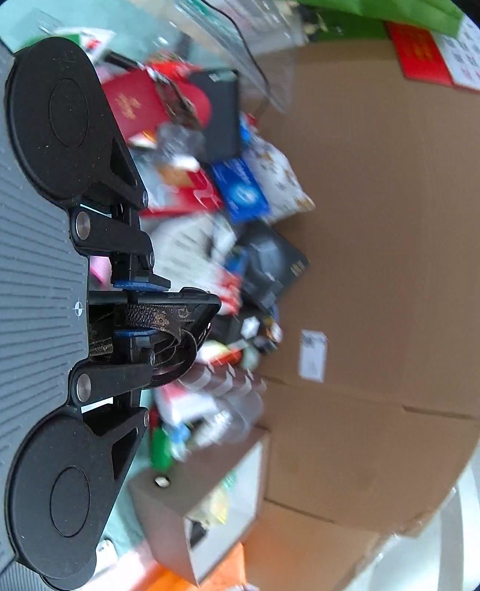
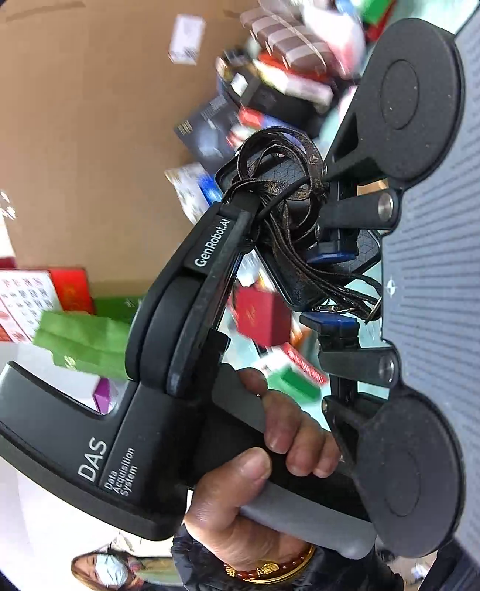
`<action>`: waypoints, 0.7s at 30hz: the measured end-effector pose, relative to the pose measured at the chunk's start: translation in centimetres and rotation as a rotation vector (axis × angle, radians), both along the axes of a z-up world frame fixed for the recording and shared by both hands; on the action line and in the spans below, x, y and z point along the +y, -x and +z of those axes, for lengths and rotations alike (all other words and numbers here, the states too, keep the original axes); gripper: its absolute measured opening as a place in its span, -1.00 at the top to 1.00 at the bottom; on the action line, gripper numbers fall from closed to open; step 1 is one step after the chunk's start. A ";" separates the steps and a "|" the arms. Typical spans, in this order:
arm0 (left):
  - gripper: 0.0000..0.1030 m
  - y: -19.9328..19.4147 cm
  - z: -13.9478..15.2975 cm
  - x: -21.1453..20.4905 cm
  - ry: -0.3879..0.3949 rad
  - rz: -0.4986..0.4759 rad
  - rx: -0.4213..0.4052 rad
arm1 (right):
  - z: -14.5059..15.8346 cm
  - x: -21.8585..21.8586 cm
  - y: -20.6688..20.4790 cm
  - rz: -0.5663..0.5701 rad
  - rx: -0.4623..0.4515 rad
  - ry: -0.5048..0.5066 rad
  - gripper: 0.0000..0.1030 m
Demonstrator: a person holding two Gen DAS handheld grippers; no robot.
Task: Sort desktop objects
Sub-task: 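Carry the strap wallet with the left tool into the white box and release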
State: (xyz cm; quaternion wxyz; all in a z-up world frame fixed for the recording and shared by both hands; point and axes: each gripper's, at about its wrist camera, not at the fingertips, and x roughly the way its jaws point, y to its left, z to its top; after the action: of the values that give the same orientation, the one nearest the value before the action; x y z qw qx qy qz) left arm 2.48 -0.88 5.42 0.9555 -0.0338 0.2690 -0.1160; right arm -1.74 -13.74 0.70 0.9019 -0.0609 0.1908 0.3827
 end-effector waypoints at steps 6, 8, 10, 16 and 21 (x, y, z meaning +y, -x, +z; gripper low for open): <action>0.71 -2.2 2.3 -4.9 0.060 -0.092 -0.067 | 2.0 -4.0 -0.9 -0.110 -0.088 0.010 0.42; 0.71 -3.3 2.8 -6.8 0.074 -0.127 -0.078 | 2.5 -5.6 -1.3 -0.153 -0.108 0.011 0.42; 0.71 -4.5 3.1 -8.7 0.091 -0.162 -0.081 | 2.9 -7.2 -1.8 -0.196 -0.123 0.017 0.42; 0.71 -8.2 3.1 -14.8 0.118 -0.263 -0.081 | 3.5 -11.8 -3.9 -0.309 -0.140 0.044 0.42; 0.71 -12.0 2.7 -19.9 0.139 -0.340 -0.052 | 3.5 -15.9 -6.6 -0.402 -0.128 0.055 0.42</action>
State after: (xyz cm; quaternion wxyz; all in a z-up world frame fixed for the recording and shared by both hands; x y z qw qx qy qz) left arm 14.49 -20.77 8.13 0.9241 -0.0508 0.2374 -0.2951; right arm 4.84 -29.64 4.21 0.9684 -0.0703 0.1520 0.1850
